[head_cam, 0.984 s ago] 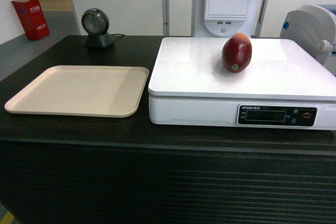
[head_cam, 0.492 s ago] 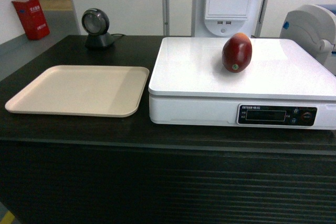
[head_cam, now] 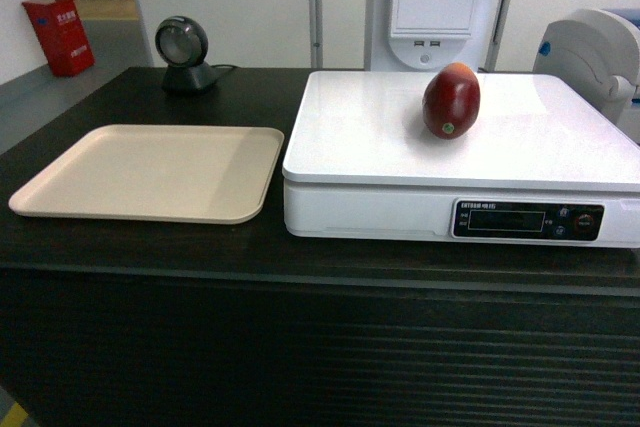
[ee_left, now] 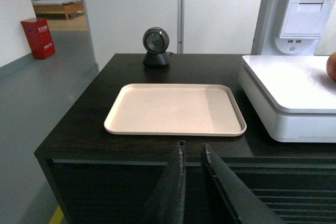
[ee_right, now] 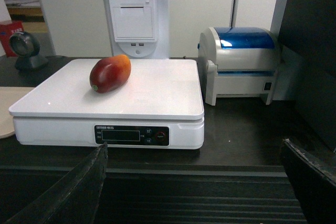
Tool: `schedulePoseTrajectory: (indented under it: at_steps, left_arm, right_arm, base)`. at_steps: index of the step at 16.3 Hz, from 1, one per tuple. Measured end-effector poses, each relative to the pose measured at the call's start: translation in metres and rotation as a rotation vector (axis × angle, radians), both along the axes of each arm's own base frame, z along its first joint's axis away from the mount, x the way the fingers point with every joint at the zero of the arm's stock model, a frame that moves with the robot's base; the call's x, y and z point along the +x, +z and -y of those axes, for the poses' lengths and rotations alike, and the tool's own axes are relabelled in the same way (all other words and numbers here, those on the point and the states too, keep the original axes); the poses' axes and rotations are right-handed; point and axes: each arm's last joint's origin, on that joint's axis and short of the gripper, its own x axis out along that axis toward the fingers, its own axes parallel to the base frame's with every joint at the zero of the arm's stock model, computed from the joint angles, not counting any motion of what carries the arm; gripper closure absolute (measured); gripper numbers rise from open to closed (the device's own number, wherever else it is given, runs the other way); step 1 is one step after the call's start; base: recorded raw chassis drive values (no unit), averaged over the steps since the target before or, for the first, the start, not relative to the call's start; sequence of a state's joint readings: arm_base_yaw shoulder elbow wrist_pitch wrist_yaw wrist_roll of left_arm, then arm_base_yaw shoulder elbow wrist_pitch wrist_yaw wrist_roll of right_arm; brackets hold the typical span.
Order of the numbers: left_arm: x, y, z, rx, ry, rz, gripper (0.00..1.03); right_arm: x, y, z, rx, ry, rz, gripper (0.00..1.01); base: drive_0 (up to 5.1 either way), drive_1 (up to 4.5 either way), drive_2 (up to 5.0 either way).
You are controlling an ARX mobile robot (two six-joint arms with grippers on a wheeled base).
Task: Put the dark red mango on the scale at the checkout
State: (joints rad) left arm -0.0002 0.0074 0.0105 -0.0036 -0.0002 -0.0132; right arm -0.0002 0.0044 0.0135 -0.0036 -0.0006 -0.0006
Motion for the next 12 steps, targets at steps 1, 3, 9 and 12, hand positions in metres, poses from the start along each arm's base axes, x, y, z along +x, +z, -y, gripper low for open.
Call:
schedulePoseTrajectory:
  at_steps: [1, 3, 9, 12]
  left_arm:
    - [0.0, 0.0, 0.0, 0.0, 0.0, 0.0, 0.74]
    - [0.0, 0.0, 0.0, 0.0, 0.0, 0.0, 0.56]
    - [0.0, 0.0, 0.0, 0.002, 0.0, 0.0, 0.04]
    - [0.0, 0.0, 0.0, 0.002, 0.0, 0.0, 0.05]
  right_arm:
    - [0.0, 0.0, 0.0, 0.0, 0.0, 0.0, 0.03]
    - [0.0, 0.0, 0.0, 0.0, 0.0, 0.0, 0.03]
    - [0.0, 0.0, 0.0, 0.0, 0.0, 0.0, 0.03]
    - [0.0, 0.0, 0.0, 0.0, 0.0, 0.0, 0.03]
  base:
    - [0.0, 0.0, 0.0]
    - [0.0, 0.0, 0.0]
    - [0.0, 0.0, 0.0]
    - [0.0, 0.0, 0.0]
